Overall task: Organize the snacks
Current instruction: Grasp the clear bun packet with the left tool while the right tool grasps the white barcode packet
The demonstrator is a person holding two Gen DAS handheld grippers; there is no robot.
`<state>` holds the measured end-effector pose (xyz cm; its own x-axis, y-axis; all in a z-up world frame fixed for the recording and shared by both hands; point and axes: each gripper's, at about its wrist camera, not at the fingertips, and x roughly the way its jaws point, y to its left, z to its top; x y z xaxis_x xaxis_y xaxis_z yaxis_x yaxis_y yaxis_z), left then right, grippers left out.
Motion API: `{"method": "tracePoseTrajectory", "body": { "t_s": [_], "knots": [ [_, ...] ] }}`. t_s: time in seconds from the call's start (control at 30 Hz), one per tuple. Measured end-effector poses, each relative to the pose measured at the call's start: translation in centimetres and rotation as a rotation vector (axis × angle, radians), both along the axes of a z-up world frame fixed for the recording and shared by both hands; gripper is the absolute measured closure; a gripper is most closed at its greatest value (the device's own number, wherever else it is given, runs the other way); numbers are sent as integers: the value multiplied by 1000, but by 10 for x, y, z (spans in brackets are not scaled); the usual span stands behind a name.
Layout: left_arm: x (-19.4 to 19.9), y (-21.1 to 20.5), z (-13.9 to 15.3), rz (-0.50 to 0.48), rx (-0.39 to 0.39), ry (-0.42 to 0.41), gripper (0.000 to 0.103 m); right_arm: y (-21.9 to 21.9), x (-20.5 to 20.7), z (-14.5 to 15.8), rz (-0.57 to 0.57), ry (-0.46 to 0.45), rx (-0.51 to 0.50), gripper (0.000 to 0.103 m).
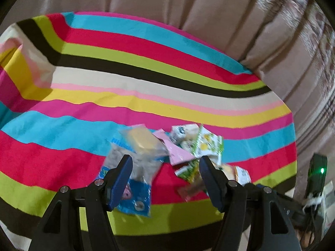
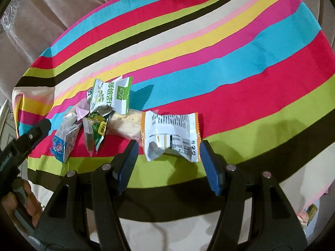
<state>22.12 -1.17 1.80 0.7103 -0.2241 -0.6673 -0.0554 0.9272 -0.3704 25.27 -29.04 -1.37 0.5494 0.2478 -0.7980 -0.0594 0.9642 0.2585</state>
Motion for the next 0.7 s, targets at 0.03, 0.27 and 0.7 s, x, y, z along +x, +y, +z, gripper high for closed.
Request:
{"method": "tracePoseTrajectory", "body": {
  "t_s": [0.03, 0.27, 0.7],
  "knots": [
    [4, 2, -1, 4, -10, 3, 36, 1, 2, -1, -1, 0, -4, 39],
    [41, 13, -17, 77, -19, 76, 36, 8, 15, -10, -7, 9, -27, 39],
    [77, 3, -46, 53, 170, 162, 56, 7, 32, -17, -39, 0, -74, 39]
  ]
}}
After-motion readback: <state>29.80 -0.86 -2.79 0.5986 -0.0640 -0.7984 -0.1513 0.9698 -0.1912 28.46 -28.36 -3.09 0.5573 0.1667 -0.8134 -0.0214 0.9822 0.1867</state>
